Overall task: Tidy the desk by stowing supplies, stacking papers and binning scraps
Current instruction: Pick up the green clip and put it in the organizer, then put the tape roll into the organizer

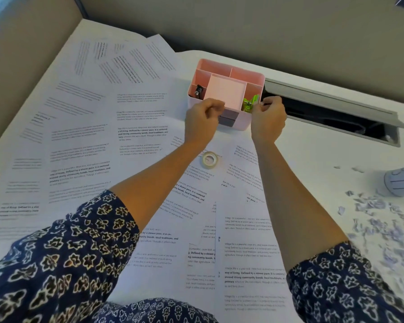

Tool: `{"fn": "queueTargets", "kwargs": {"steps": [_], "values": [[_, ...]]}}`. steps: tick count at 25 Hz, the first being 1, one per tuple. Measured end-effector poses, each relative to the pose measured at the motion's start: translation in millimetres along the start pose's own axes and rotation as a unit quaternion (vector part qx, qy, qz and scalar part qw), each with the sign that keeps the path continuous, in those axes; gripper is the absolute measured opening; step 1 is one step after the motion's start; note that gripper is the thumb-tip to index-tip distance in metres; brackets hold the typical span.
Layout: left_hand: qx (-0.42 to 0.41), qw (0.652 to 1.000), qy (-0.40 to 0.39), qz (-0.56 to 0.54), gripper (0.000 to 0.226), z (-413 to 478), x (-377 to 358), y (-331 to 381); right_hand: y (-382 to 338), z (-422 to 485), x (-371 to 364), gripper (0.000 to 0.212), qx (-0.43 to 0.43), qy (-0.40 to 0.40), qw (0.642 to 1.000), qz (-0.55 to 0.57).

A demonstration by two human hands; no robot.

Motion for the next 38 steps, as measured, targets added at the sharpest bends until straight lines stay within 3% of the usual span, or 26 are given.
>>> {"fn": "queueTargets", "kwargs": {"steps": [4, 8, 12, 15, 18, 22, 30, 33, 38], "values": [[-0.022, 0.990, 0.020, 0.141, 0.027, -22.1, 23.2, -37.9, 5.6, -39.2, -0.3, 0.019, 0.092, 0.017, 0.996, 0.014], [-0.012, 0.962, -0.041, 0.268, 0.033, -39.8, 28.0, -78.7, 33.8, -82.8, -30.5, 0.023, 0.063, -0.131, 0.989, -0.037], [-0.097, 0.905, -0.120, 0.397, 0.046, -50.0, 12.9, -97.6, 48.5, -119.6, -58.2, 0.047, 0.077, -0.281, 0.943, -0.158], [-0.138, 0.856, -0.145, 0.476, 0.053, -55.9, 2.2, -110.3, 50.7, -133.7, -66.1, 0.058, 0.086, -0.317, 0.917, -0.225], [-0.134, 0.838, -0.148, 0.508, 0.058, -63.1, -1.5, -120.7, 51.1, -141.3, -69.8, 0.054, 0.095, -0.321, 0.907, -0.256], [-0.130, 0.841, -0.137, 0.507, 0.059, -68.1, -6.8, -127.7, 49.2, -141.5, -70.1, 0.042, 0.127, -0.322, 0.905, -0.247], [-0.141, 0.855, -0.105, 0.488, 0.060, -68.8, -7.2, -134.4, -21.6, -104.8, -63.7, 0.041, 0.232, -0.183, 0.953, -0.067], [-0.145, 0.858, -0.100, 0.483, 0.059, -68.8, -5.4, -133.6, -40.1, -73.7, -64.5, 0.050, 0.207, -0.152, 0.966, -0.021], [-0.145, 0.863, -0.095, 0.475, 0.059, -69.4, -4.8, -133.4, -50.8, -44.2, -64.6, 0.053, 0.206, -0.124, 0.969, -0.062]]}}
Point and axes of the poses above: each hand's wrist, its own z-axis towards the middle knuckle, its own x-axis out of the back of the hand, y = z × x, the point moved 7 cm from there along z, towards the middle knuckle, and after that the axes turned 15 degrees about z, right-handed, at the moved point
